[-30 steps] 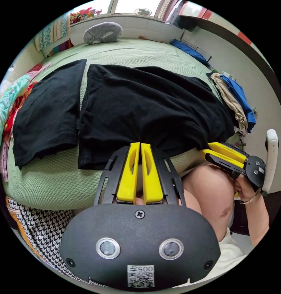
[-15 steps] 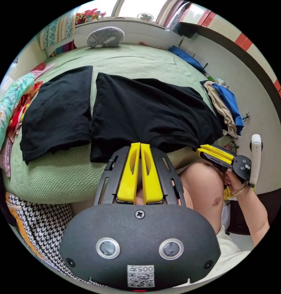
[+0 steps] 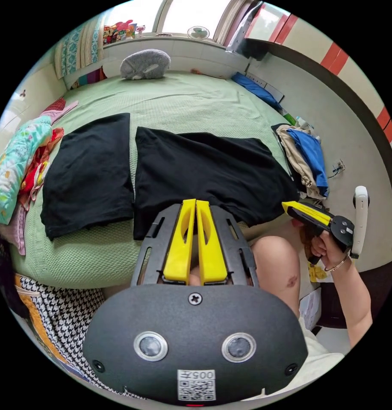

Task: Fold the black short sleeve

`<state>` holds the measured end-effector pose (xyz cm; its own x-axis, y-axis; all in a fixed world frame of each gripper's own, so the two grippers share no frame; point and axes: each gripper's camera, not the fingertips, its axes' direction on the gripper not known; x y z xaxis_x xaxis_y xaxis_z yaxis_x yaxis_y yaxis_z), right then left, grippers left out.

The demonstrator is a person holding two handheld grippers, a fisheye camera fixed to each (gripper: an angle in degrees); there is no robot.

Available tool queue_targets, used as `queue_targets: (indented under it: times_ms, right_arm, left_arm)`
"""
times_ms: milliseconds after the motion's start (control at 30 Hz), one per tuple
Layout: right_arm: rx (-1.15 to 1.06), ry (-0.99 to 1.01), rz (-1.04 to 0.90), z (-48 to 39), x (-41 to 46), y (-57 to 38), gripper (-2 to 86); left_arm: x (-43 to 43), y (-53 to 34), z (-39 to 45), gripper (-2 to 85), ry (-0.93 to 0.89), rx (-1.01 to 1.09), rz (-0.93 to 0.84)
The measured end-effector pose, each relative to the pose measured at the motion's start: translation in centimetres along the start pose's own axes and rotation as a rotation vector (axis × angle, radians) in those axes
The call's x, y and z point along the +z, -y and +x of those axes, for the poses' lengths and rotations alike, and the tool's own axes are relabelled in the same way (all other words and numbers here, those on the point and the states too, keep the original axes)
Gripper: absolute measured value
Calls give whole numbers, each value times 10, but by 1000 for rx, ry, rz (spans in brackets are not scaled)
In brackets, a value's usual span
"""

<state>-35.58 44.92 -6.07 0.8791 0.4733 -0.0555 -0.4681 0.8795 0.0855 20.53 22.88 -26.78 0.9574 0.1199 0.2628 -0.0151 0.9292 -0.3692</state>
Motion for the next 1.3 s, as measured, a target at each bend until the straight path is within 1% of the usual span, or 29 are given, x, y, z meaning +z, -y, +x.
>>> queue_targets:
  times_ms: [200, 267, 333, 433, 533, 633, 700, 867, 1067, 1133, 1300]
  right_arm:
    - [-7, 83, -34, -9, -1, 0, 0]
    - [-44, 58, -25, -17, 0, 0, 20]
    - [-132, -2, -2, -29, 1, -1, 53]
    - [-233, 15, -24, -43, 2, 2, 94]
    - [-331, 11, -17, -60, -2, 8, 121]
    - [-368, -17, -58, -71, 1, 17, 136]
    - [-355, -26, -82, -73, 3, 24, 136]
    - [-279, -61, -95, -71, 2, 47, 118]
    - [-167, -164, -39, -59, -9, 80, 49]
    - [-143, -218, -2, -55, -18, 98, 6]
    - [-124, -227, 46, -42, -43, 155, -11]
  left_arm:
    - [-28, 34, 21, -3, 31, 42, 17]
    - [-35, 45, 30, -3, 54, 73, 22]
    - [-44, 58, 44, -4, 96, 129, 23]
    - [-50, 74, 59, -5, 121, 182, -7]
    - [-57, 92, 68, -5, 149, 192, -17]
    - [-68, 109, 71, -5, 134, 175, -9]
    - [-75, 119, 71, -4, 112, 161, 4]
    - [-96, 142, 70, -5, 76, 147, 35]
    - [-116, 176, 58, -6, 45, 137, 59]
    - [-122, 195, 52, -6, 48, 139, 63]
    - [-129, 247, 39, -6, 45, 123, 78]
